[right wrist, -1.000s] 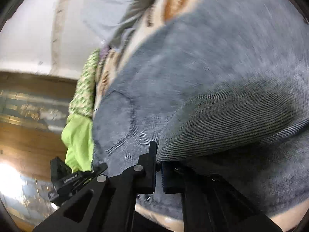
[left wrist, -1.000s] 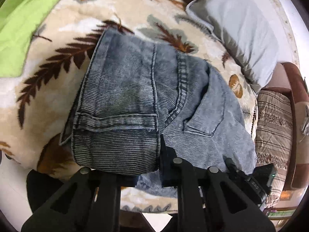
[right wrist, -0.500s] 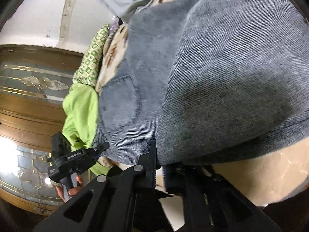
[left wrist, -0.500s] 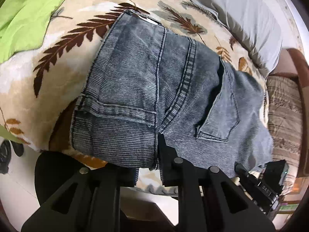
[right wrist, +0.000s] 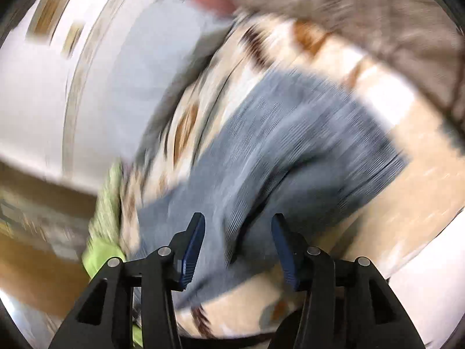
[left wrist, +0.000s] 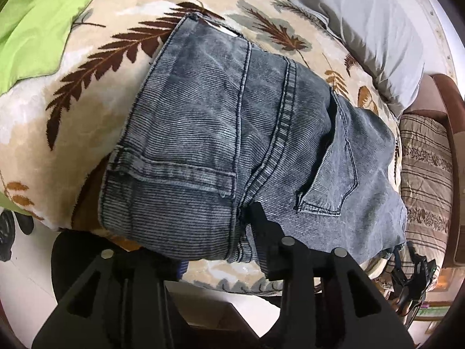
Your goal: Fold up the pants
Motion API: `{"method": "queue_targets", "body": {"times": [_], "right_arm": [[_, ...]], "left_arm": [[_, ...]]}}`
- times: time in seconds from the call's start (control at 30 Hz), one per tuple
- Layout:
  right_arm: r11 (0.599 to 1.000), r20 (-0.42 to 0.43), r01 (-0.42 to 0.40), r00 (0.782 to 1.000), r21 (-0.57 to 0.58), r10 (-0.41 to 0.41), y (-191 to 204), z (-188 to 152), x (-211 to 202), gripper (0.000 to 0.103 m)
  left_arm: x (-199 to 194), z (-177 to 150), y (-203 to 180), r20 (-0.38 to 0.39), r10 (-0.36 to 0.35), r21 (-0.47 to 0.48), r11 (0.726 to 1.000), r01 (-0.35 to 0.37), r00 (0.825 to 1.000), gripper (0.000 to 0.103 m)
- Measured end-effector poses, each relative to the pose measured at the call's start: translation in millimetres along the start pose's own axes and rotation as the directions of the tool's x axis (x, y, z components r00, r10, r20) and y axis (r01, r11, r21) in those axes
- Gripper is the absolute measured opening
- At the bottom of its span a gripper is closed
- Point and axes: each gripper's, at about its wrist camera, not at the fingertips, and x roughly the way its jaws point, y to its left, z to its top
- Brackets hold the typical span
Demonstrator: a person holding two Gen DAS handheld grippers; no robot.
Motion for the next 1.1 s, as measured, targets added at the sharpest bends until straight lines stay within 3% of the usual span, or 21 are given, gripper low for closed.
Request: {"method": "queue_targets", "body": {"times": [0.1,0.27,0.33,0.4,0.43,0.53,0.67,0.73,0.9,1.1], "right_arm": [[1.0,0.005,0.022,1.0,0.012,-0.022,-6.1,20.8,2.7,0.057],[0.994,-0.003,0.071,0.997,0.088,-0.071,-24.4,35.6,19.7,0.052],[0.995,-0.011,0.073,0.997,0.067,-0.072,-23.0,46.1,23.7,0.011],[1.0,0.041,0.012,0.999,-0.025,-0.011,1.9,56.1,9.9,0.011],[0.989,0.096,-0.035,0.994,-0.145,0.049,29.7,59.6,-8.1,0.01],[0.936,0.183,-0.005,0.98,-0.352,0.074,67.4,48.3,-42.4,0.01],[0.93,0.089,0.161,0.986,-0.33,-0.139,17.4,29.0,-16.0,0.011],[0.944,0.043,0.185,0.983,-0.274,-0.18,-10.8,20.3,-5.1,0.011],[0.961,0.074,0.138,0.989,-0.238,-0.124,-23.1,11.7,-15.0,0.011],[0.963,-0.01,0.203,0.978,-0.178,-0.209,-51.9,5.0,4.1,0.012]], "left_arm": [[0.4,-0.4,-2.2,-0.001,0.011,-0.001,1.0,-0.011,1.0,0.037],[2.1,2.7,-3.7,-0.008,0.02,-0.027,0.999,-0.021,1.0,0.037],[1.3,5.6,-5.1,-0.007,0.026,-0.037,0.999,-0.027,1.0,0.033],[-5.1,8.6,-10.7,0.011,0.026,-0.034,0.999,-0.025,1.0,0.027],[-10.0,8.7,-13.7,0.021,0.019,-0.033,0.999,-0.019,1.0,0.026],[-19.5,7.2,-22.4,0.05,0.025,0.002,1.0,-0.025,0.998,0.025],[-7.9,1.8,-16.7,0.028,0.058,0.013,0.998,-0.058,0.998,0.025],[-4.6,1.4,-13.2,0.019,0.065,0.016,0.998,-0.066,0.998,0.025],[-13.7,1.8,-19.4,0.026,0.079,0.042,0.996,-0.08,0.997,0.025],[0.7,-2.4,-16.0,0.008,0.108,0.057,0.993,-0.108,0.994,0.031]]}}
